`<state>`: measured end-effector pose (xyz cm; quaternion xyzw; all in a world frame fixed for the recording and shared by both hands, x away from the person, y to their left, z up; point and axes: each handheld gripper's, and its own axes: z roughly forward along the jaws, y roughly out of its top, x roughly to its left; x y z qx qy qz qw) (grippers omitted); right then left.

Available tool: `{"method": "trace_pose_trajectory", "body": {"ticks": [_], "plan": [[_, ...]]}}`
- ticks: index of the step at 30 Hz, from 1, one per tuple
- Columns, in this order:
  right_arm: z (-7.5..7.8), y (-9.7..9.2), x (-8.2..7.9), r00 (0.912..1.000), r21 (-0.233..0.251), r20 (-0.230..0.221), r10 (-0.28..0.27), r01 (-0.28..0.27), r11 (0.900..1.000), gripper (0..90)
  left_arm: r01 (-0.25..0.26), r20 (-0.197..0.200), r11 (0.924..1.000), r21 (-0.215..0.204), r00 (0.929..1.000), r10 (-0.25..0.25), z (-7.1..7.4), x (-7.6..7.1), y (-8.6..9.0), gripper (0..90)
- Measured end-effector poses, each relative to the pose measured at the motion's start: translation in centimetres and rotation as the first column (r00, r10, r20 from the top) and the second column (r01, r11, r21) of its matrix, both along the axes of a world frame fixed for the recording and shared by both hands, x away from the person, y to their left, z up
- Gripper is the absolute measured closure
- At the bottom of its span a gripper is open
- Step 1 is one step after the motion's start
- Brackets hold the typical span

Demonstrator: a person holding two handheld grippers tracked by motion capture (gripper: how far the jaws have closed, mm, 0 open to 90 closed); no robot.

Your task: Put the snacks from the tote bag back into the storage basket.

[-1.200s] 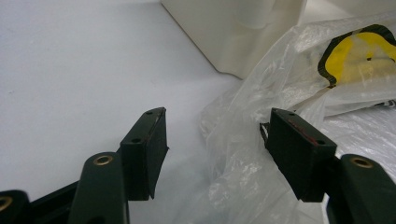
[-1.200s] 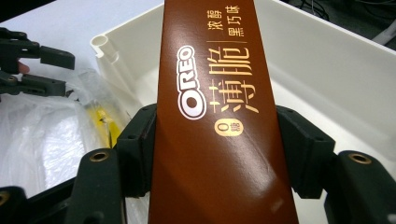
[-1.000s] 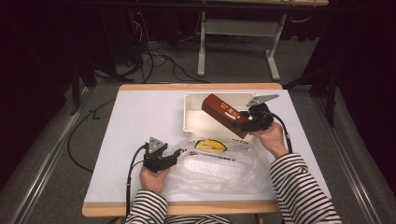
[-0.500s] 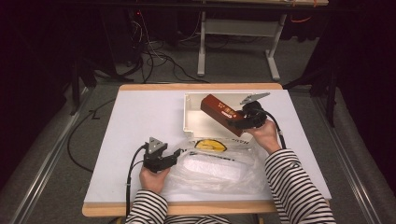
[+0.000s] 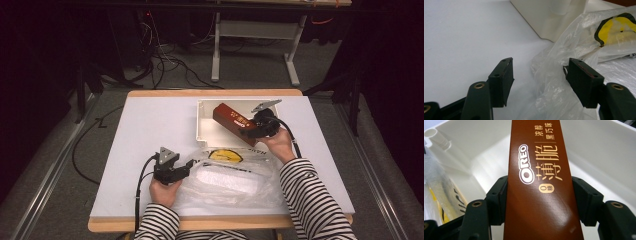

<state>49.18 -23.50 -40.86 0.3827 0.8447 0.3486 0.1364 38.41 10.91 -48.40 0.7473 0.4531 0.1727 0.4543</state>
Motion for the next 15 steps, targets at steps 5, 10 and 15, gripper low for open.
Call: {"method": "trace_pose_trajectory", "body": {"ticks": [5,10,15], "plan": [[-0.25,0.65,0.22,0.9999,-0.017,-0.012,0.003,-0.003,0.9999,37.5,0.0,0.0,1.0,0.001,1.0,0.0,0.01,-0.01,0.0,38.2],[-0.46,0.9,0.54,0.9999,-0.05,-0.007,0.008,-0.009,0.9987,37.4,0.0,0.001,1.0,0.001,1.0,0.0,0.01,-0.01,-0.01,38.2],[-0.46,0.9,0.92,0.9998,-0.067,-0.018,-0.006,0.005,0.9977,37.4,0.002,0.002,1.0,0.0,1.0,-0.002,0.01,-0.03,0.0,38.2]]}}
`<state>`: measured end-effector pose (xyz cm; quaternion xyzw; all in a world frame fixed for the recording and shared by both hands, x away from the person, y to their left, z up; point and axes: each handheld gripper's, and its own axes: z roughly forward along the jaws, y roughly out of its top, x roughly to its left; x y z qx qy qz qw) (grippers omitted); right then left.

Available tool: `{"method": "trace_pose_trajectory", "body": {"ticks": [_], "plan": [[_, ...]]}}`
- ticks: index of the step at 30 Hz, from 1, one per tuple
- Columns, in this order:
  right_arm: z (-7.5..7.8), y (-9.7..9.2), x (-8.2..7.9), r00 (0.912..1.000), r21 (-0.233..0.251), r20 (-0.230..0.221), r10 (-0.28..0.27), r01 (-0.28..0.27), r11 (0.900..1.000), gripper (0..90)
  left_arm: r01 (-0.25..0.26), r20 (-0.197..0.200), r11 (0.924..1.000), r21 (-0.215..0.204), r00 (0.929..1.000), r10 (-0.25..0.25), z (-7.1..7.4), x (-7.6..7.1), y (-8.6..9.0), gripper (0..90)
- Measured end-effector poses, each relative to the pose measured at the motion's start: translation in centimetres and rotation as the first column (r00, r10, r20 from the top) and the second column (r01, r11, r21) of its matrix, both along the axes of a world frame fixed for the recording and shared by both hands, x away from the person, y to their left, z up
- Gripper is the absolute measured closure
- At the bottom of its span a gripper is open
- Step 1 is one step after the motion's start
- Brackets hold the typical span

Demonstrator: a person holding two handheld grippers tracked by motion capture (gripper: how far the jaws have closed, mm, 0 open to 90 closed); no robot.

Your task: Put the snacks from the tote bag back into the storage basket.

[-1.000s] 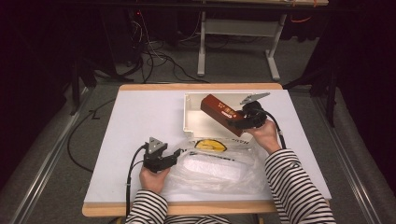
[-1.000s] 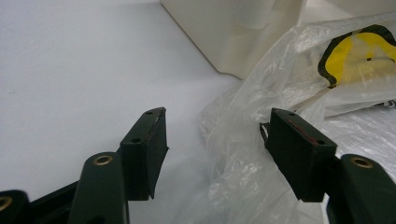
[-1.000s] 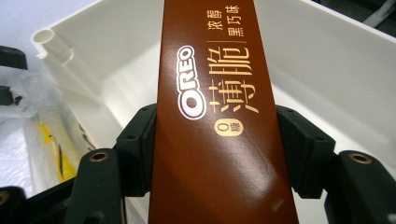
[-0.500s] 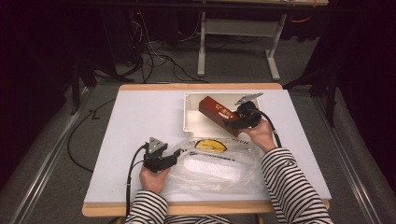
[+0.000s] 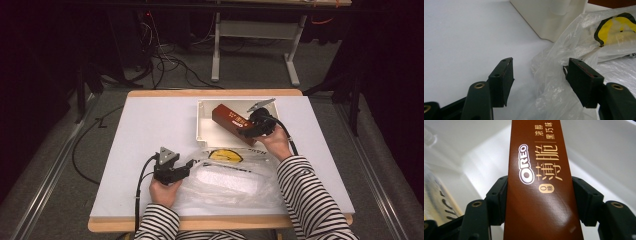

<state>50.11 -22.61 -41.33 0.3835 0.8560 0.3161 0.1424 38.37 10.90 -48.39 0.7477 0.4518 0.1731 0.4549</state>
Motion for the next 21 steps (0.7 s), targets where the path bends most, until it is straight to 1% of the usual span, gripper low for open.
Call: {"method": "trace_pose_trajectory", "body": {"ticks": [3,6,11,13,15,16,18,21], "plan": [[-0.1,0.09,0.02,1.0,0.0,-0.007,-0.004,0.004,1.0,37.4,0.0,0.002,1.0,-0.001,1.0,0.0,-0.01,0.0,-0.02,38.2],[-0.16,0.23,0.05,1.0,0.001,-0.006,-0.002,0.002,1.0,37.4,0.0,0.004,1.0,-0.001,1.0,0.0,-0.01,-0.03,-0.02,38.2],[-0.17,0.39,0.27,0.9999,-0.013,-0.01,0.0,0.0,0.9999,37.2,0.001,0.003,1.0,-0.003,1.0,-0.001,0.01,-0.03,0.02,38.3],[-0.15,0.52,0.27,0.9994,-0.018,-0.03,-0.019,0.018,0.9997,37.2,0.001,0.006,1.0,-0.003,1.0,-0.001,0.0,-0.05,-0.01,38.3],[-0.13,0.59,0.38,0.9995,-0.027,-0.026,-0.015,0.014,0.9995,37.2,0.001,0.007,1.0,-0.003,1.0,-0.001,0.0,-0.06,-0.02,38.3],[-0.07,0.65,0.35,0.9992,-0.027,-0.033,-0.023,0.022,0.9994,37.2,0.001,0.006,1.0,-0.002,1.0,-0.001,0.01,-0.06,0.0,38.3],[-0.02,0.67,0.43,0.9994,-0.027,-0.029,-0.02,0.019,0.9995,37.1,0.001,0.006,1.0,-0.002,1.0,-0.001,0.01,-0.06,0.0,38.3],[-0.02,0.74,0.49,0.9991,-0.026,-0.036,-0.022,0.021,0.9994,36.9,0.002,0.005,1.0,-0.004,1.0,-0.002,0.01,-0.06,0.02,38.3]]}}
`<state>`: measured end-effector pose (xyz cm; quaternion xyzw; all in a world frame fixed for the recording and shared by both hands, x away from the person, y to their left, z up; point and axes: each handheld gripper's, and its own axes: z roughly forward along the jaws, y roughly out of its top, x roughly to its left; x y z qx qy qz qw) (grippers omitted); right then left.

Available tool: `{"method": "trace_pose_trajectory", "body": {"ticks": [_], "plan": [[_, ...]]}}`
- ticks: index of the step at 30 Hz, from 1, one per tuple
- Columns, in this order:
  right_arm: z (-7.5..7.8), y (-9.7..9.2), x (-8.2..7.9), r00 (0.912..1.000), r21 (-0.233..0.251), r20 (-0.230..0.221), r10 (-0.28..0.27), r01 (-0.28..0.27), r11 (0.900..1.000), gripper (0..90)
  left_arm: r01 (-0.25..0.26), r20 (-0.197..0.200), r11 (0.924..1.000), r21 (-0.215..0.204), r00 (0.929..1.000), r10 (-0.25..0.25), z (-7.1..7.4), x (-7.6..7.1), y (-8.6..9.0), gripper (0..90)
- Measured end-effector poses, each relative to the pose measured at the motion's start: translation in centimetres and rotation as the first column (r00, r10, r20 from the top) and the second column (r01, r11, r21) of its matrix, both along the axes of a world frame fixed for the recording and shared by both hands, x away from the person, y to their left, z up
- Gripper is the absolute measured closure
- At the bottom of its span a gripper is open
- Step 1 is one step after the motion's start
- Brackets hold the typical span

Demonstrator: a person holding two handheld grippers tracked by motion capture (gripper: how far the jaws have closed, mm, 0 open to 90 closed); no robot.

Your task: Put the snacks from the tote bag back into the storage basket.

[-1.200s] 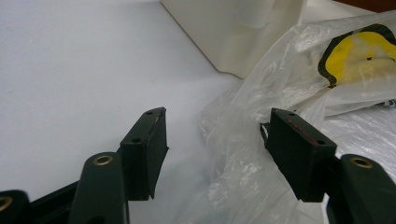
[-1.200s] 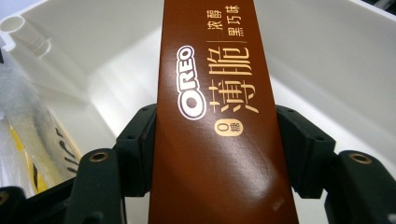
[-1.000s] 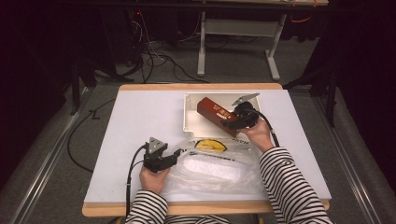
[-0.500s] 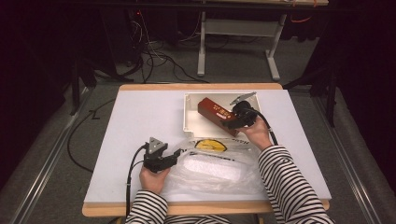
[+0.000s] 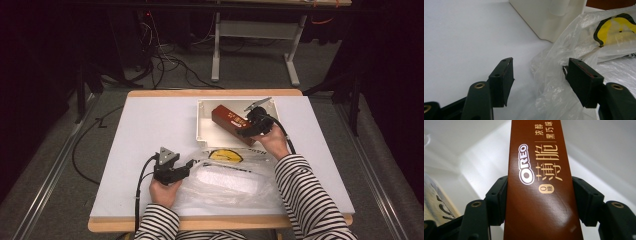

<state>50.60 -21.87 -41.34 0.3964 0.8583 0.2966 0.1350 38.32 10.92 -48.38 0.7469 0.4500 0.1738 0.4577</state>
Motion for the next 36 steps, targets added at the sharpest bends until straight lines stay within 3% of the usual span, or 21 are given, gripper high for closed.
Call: {"method": "trace_pose_trajectory", "body": {"ticks": [9,19,25,30,33,36], "plan": [[-0.7,0.3,0.1,0.9996,-0.012,-0.028,0.0,0.0,0.9999,36.1,0.003,0.0,1.0,-0.001,1.0,-0.003,0.0,0.0,0.0,38.5],[0.2,-0.3,-1.1,0.9999,0.067,0.015,-0.005,0.004,0.9978,35.3,0.002,0.003,1.0,0.002,1.0,-0.002,0.0,0.0,-0.1,38.5],[0.8,-0.8,-1.8,0.9992,0.123,0.03,-0.027,0.023,0.9921,48.4,0.001,0.006,1.0,0.0,1.0,-0.001,0.0,-0.1,0.0,38.5],[1.0,-0.5,-2.4,0.9992,0.117,0.028,-0.029,0.025,0.9928,55.8,-0.001,0.008,1.0,-0.003,1.0,0.001,0.0,-0.1,0.0,38.4],[1.3,-0.4,-3.0,0.9977,0.113,0.062,-0.028,0.021,0.9934,63.4,0.002,0.007,1.0,-0.007,1.0,-0.002,0.0,-0.1,0.0,38.4],[1.5,-0.7,-3.6,0.9947,0.154,0.096,-0.037,0.022,0.9878,71.7,0.007,0.008,0.9999,-0.009,0.9999,-0.006,0.0,-0.1,0.0,38.5]]}}
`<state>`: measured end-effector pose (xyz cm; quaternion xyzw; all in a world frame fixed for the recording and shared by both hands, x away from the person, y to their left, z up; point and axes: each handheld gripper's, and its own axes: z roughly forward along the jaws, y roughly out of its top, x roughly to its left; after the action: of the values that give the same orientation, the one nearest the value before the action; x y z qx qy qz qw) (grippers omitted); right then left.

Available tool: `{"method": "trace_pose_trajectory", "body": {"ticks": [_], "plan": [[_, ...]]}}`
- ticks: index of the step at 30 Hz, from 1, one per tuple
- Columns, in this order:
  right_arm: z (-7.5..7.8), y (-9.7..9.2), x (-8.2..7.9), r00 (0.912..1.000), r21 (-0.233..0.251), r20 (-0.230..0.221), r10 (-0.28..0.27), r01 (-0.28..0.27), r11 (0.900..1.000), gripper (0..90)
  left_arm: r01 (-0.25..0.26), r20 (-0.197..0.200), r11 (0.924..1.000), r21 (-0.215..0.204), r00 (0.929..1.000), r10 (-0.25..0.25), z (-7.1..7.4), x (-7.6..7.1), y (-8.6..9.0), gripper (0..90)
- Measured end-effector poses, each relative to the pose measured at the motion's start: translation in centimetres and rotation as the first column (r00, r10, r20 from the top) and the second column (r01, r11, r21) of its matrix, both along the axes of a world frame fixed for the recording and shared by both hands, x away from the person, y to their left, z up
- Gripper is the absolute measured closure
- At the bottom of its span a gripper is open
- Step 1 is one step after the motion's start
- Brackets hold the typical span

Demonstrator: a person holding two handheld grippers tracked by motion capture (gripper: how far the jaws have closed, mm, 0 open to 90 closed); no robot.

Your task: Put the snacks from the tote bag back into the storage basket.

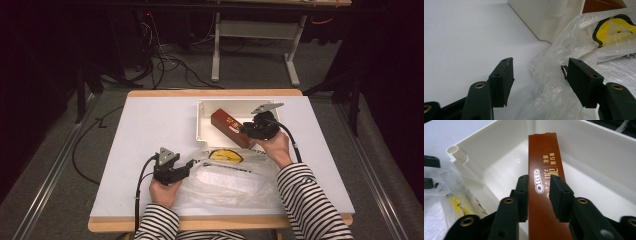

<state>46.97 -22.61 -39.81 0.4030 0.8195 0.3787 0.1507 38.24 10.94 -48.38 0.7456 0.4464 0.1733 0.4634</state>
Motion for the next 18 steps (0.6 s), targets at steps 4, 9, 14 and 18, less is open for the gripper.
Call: {"method": "trace_pose_trajectory", "body": {"ticks": [4,9,14,18], "plan": [[-0.3,-0.1,-0.7,0.9999,-0.018,-0.005,0.011,-0.011,0.9998,79.1,0.005,0.003,1.0,0.0,1.0,-0.005,0.0,-0.1,0.0,38.5],[-0.9,-0.3,-1.7,0.9994,-0.017,-0.017,0.029,-0.03,0.9994,84.0,0.004,0.003,1.0,-0.003,1.0,-0.004,0.0,0.0,0.0,38.5],[-1.5,-0.5,-2.4,0.9978,-0.019,-0.053,0.039,-0.04,0.999,85.5,0.005,0.005,1.0,-0.004,1.0,-0.005,0.0,-0.1,0.0,38.5],[-1.5,-0.2,-2.6,0.9973,-0.019,-0.056,0.047,-0.048,0.9987,86.3,-0.001,0.008,0.9999,-0.012,1.0,0.001,0.0,-0.1,0.1,38.4]]}}
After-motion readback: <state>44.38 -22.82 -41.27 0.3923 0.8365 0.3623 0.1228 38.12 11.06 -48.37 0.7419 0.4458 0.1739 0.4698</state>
